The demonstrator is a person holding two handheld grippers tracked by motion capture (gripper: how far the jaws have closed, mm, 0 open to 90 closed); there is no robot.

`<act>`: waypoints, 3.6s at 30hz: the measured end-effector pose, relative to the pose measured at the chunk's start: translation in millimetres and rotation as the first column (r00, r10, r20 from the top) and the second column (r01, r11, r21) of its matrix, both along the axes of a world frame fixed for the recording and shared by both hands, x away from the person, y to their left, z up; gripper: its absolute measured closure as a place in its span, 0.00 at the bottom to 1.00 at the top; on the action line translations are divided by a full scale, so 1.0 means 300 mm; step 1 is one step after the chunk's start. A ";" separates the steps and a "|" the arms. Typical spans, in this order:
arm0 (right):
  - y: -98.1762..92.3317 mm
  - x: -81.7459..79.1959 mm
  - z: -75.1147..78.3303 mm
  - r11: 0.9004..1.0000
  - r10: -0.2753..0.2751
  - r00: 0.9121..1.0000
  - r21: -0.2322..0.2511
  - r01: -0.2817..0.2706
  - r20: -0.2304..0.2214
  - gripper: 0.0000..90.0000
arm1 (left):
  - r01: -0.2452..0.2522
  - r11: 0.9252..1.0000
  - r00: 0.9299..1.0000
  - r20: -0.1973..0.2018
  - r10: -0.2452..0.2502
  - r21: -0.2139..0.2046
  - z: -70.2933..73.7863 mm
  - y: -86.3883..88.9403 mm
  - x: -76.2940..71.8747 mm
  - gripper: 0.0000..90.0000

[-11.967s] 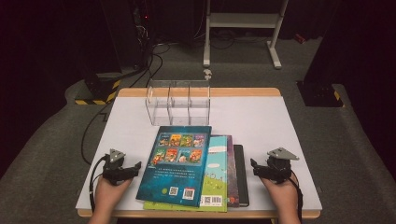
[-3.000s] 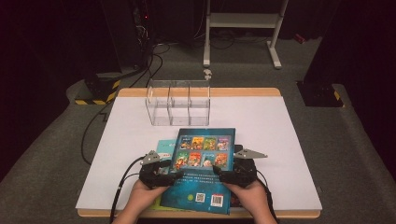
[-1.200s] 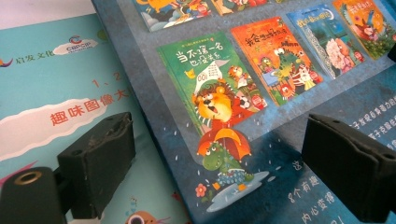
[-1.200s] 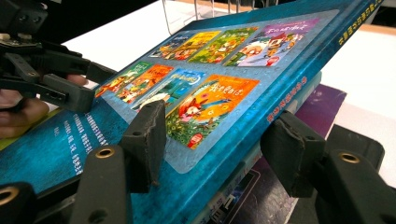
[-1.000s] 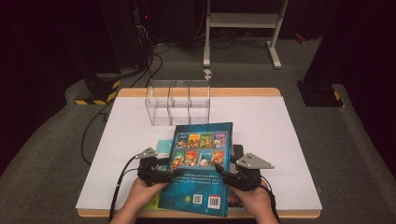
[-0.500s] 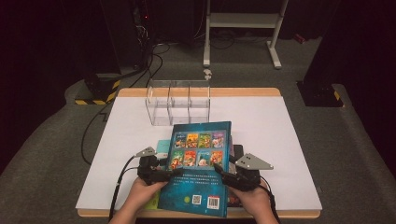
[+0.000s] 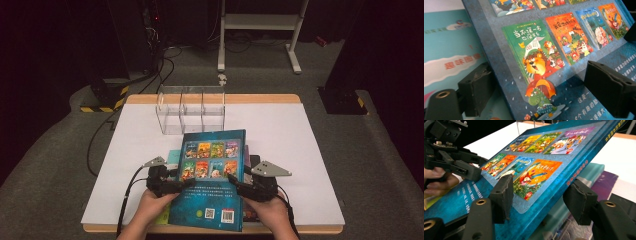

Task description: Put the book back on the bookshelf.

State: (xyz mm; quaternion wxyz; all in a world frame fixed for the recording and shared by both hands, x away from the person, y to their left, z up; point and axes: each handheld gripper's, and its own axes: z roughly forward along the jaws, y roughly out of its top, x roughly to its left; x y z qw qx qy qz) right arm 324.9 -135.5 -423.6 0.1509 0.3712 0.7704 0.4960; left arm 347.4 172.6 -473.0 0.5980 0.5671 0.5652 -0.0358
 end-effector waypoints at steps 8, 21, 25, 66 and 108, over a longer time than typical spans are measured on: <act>0.069 0.067 0.033 1.000 0.011 0.999 -0.017 -0.012 -0.033 0.48 | -0.069 0.996 0.996 0.054 0.066 0.050 0.047 0.054 0.035 0.19; 0.185 0.139 0.091 0.998 -0.055 0.998 0.010 0.056 -0.003 0.51 | -0.138 0.988 0.978 0.168 0.124 0.074 0.115 0.122 0.082 0.25; 0.203 0.136 0.107 0.998 -0.054 0.998 0.014 0.054 0.021 0.52 | -0.166 0.984 0.967 0.204 0.152 0.056 0.120 0.130 0.064 0.27; 0.330 0.110 0.238 0.998 -0.009 0.971 0.069 -0.008 0.238 0.60 | -0.347 0.937 0.844 0.421 0.332 -0.045 0.222 0.239 -0.016 0.45; 0.350 0.177 0.230 0.997 -0.052 0.947 0.070 0.031 0.316 0.55 | -0.359 0.931 0.798 0.494 0.345 -0.070 0.208 0.229 0.072 0.47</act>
